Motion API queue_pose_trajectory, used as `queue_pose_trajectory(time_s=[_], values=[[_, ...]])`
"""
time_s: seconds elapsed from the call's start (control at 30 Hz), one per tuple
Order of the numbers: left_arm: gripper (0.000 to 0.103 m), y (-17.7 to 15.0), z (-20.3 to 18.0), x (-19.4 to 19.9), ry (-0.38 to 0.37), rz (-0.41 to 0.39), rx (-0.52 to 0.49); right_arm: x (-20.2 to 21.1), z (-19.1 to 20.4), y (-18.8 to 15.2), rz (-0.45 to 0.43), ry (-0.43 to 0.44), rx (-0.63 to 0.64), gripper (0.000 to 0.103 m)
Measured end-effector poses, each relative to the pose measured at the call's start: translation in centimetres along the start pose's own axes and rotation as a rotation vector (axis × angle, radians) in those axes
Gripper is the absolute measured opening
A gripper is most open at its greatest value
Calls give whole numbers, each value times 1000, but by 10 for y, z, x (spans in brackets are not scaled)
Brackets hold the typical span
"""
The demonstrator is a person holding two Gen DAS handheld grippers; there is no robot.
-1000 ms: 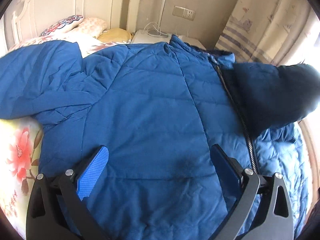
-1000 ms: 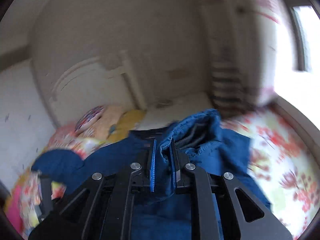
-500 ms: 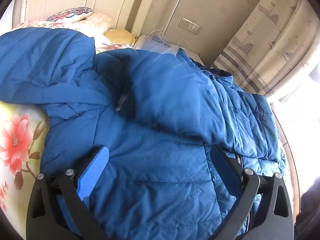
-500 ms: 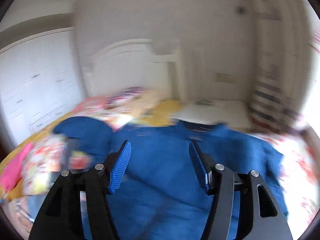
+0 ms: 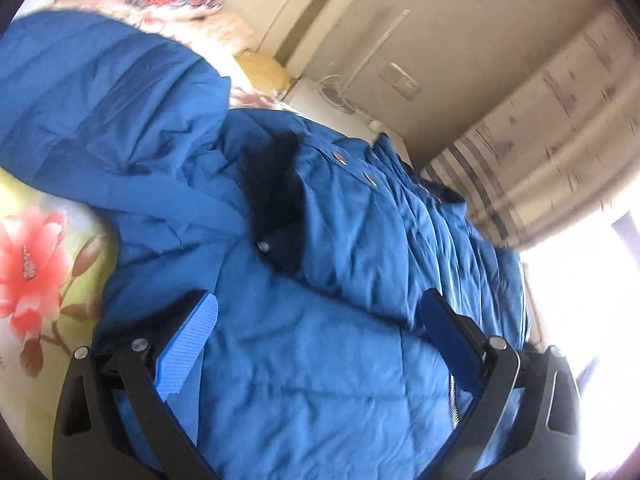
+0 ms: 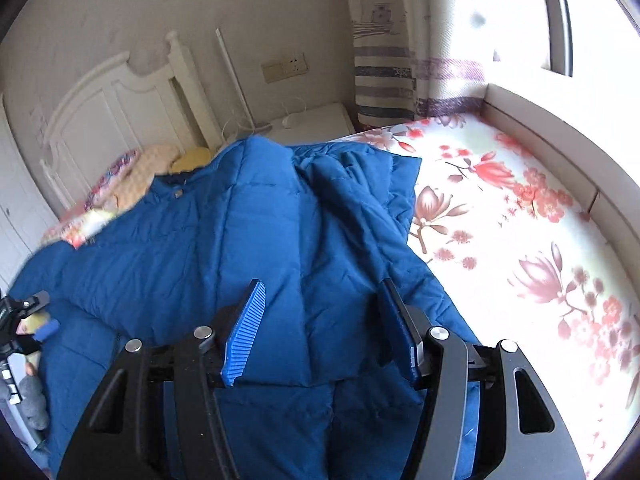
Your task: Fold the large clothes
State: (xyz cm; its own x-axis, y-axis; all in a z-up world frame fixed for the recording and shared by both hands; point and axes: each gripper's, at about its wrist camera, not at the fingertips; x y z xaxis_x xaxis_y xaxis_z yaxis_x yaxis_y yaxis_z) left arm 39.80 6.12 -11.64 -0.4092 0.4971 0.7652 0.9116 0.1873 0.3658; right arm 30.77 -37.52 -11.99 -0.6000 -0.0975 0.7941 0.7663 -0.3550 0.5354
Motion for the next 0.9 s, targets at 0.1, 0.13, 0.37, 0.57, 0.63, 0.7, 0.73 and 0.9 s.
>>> queue_pose_trajectory(time_s=[0.1,0.13,0.37,0.57,0.63,0.7,0.73,0.9], values=[[100,28,-3,-12,66,-3,35,9,-8,-5,-24,47,-59,54],[100,36,-4,-17,85,4,34,12,-11,-6,-33,53,-79,54],[17,28,-38,-24,238,-37,-116,14,-35,-7,-75,131,-186,54],[5,-6,-48,56,108,-185,-122,19,-41,-7,-101,141,-221,54],[5,-16,-45,73,117,-215,-122,20,-40,-8,-100,141,-220,54],[5,-18,-32,67,144,-155,-102,19,-40,-8,-98,140,-220,54],[7,-21,-28,59,162,-123,-101,20,-39,-9,-97,138,-220,54],[59,-22,-16,36,233,-75,-96,20,-38,-10,-100,125,-218,54]])
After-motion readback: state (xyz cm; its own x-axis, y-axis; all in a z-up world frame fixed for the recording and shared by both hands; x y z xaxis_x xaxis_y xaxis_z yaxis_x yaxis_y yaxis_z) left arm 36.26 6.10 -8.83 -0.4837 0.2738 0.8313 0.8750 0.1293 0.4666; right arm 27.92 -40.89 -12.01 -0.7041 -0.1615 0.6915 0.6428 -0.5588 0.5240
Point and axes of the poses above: each gripper's, at about its wrist camera, not at the fingertips, and x roughly against the way its jaws point, z to its left, y to its top, and after that the axes turned 13 degrees about z, right-handed
